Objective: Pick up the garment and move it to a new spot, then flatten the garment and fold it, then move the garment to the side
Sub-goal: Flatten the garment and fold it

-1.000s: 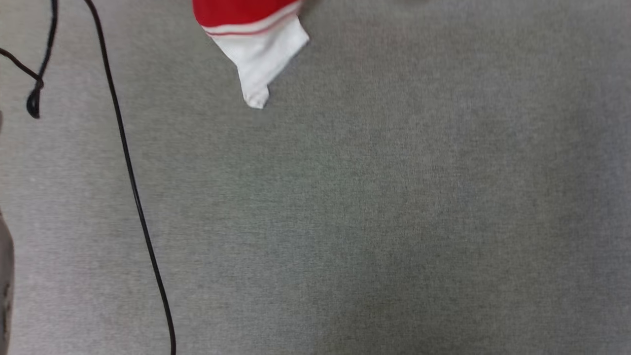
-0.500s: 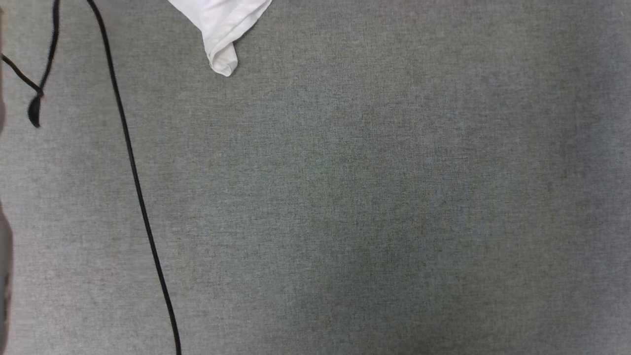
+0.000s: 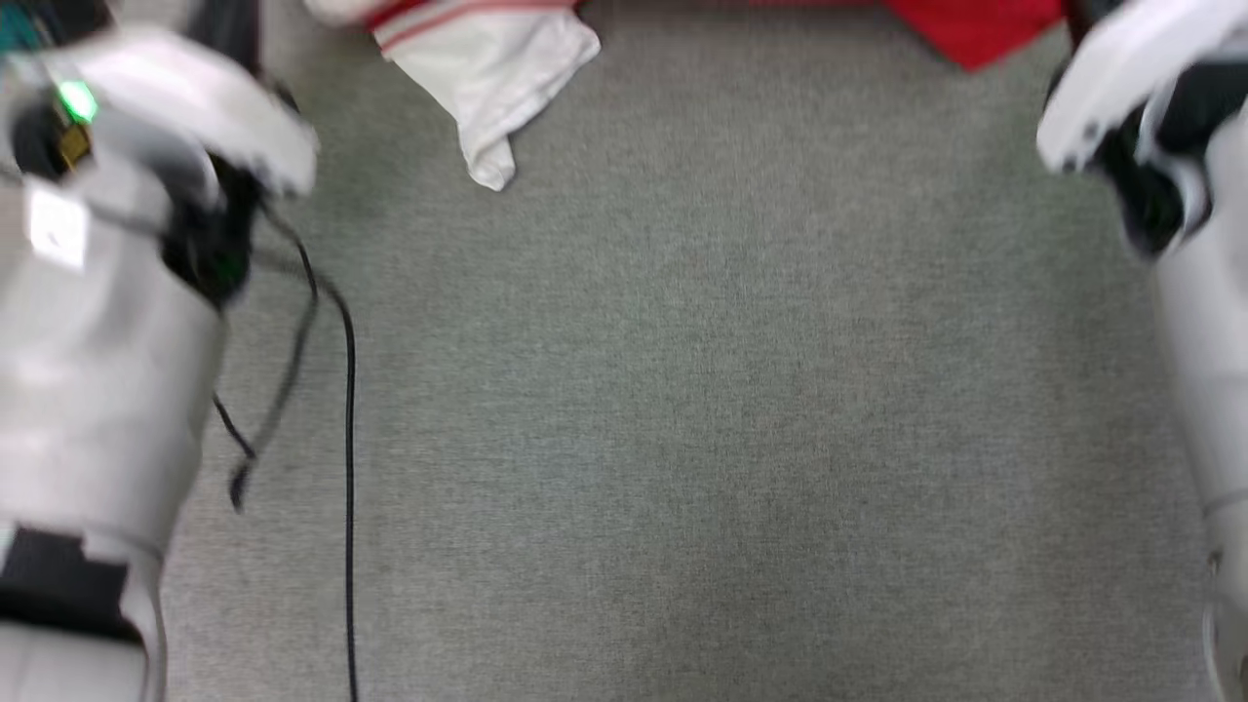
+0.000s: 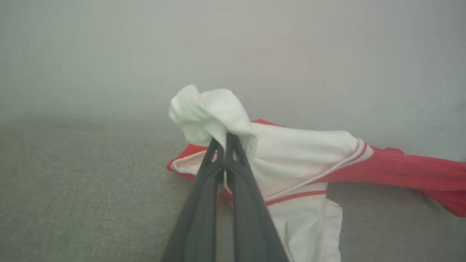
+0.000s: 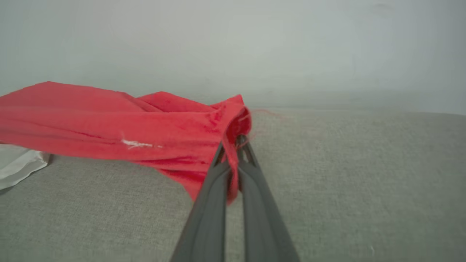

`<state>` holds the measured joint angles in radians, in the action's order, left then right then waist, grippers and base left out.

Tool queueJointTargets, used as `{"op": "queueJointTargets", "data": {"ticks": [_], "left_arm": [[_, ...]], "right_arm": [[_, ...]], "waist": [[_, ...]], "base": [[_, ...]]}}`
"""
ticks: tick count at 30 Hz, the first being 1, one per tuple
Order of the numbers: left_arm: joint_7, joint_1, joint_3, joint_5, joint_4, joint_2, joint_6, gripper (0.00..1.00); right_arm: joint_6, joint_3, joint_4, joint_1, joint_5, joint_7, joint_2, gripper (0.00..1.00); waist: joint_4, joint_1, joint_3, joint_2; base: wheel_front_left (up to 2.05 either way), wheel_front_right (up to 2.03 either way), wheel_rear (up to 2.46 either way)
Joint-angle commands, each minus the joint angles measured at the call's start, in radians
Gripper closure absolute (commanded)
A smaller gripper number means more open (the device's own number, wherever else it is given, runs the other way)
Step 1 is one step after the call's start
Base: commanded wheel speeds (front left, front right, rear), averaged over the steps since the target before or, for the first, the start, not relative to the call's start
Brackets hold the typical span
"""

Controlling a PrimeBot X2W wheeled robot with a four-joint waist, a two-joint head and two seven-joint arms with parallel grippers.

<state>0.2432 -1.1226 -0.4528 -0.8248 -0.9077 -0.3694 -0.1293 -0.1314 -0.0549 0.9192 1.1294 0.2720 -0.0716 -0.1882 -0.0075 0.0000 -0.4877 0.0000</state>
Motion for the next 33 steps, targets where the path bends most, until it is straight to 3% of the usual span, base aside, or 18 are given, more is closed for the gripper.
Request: {"op": "queueJointTargets", "data": {"ticks": [1,8,13,19,25,33], "left_arm": [[0.012,0.068,-0.014,-0.012,0.023,-0.015,-0.002,1.0],[0.022,0.304,-0.039,-0.037,0.104,-0.031,-0.001,1.0],[0.024,0.503,0.016,-0.009,0.208,-0.043,0.002,1.0],[0.024,0.749,0.063,0.013,0.332,-0.037,0.037,1.0],[0.008,0.957,0.074,-0.008,0.467,-0.07,0.099,1.0],[-0.069,1.195,0.1,-0.054,0.704,-0.122,0.222,1.0]], "right_arm": [[0.001,-0.015,-0.004,-0.063,0.023,0.009,-0.015,1.0],[0.002,-0.053,-0.046,-0.275,0.092,0.019,-0.048,1.0],[0.002,-0.051,-0.115,-0.462,0.148,0.019,-0.08,1.0],[0.002,0.0,-0.255,-0.713,0.174,0.004,-0.108,1.0],[0.003,0.111,-0.46,-0.975,0.15,-0.072,-0.072,1.0],[0.003,0.274,-0.812,-1.296,0.057,-0.272,0.064,1.0]], "waist": [[0.018,0.0,0.068,0.0],[0.029,0.0,0.182,0.0],[0.042,0.0,0.268,0.0],[0.054,0.0,0.358,0.0],[0.059,0.0,0.426,0.0],[0.064,0.0,0.472,0.0]], "base": [[0.0,0.0,0.0],[0.0,0.0,0.0],[0.0,0.0,0.0],[0.0,0.0,0.0],[0.0,0.0,0.0],[0.0,0.0,0.0]]}}
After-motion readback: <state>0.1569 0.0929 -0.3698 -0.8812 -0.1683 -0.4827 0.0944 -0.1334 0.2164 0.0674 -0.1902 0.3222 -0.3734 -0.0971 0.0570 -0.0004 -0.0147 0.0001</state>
